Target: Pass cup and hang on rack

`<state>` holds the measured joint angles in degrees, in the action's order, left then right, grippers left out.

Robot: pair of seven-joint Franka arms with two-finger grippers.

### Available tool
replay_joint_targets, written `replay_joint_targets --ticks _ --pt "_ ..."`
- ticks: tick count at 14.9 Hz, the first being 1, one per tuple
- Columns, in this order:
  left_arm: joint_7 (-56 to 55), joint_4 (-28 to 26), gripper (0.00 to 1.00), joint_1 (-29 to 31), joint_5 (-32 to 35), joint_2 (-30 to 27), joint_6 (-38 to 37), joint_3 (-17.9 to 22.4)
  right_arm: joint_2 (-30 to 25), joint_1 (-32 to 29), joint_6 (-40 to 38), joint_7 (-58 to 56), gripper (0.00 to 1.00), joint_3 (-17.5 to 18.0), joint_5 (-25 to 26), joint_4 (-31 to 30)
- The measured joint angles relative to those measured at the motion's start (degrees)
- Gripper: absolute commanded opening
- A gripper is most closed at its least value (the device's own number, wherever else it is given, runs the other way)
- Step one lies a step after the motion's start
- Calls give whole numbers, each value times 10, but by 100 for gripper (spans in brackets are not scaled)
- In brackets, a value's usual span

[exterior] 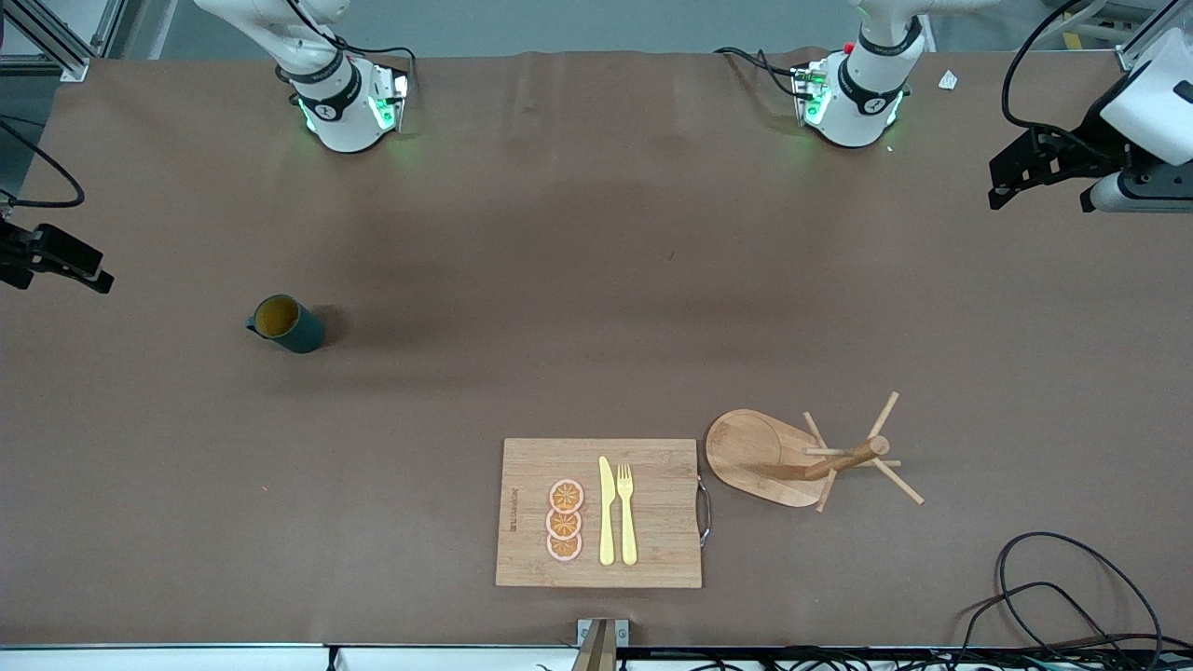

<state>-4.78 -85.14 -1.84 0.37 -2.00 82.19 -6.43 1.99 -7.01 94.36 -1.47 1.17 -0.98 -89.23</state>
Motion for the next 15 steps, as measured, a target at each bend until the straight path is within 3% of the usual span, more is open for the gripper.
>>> replay_joint_targets --ticks 15 --pt "0 0 100 0 0 0 0 -3 0 0 -14 0 100 1 0 -1"
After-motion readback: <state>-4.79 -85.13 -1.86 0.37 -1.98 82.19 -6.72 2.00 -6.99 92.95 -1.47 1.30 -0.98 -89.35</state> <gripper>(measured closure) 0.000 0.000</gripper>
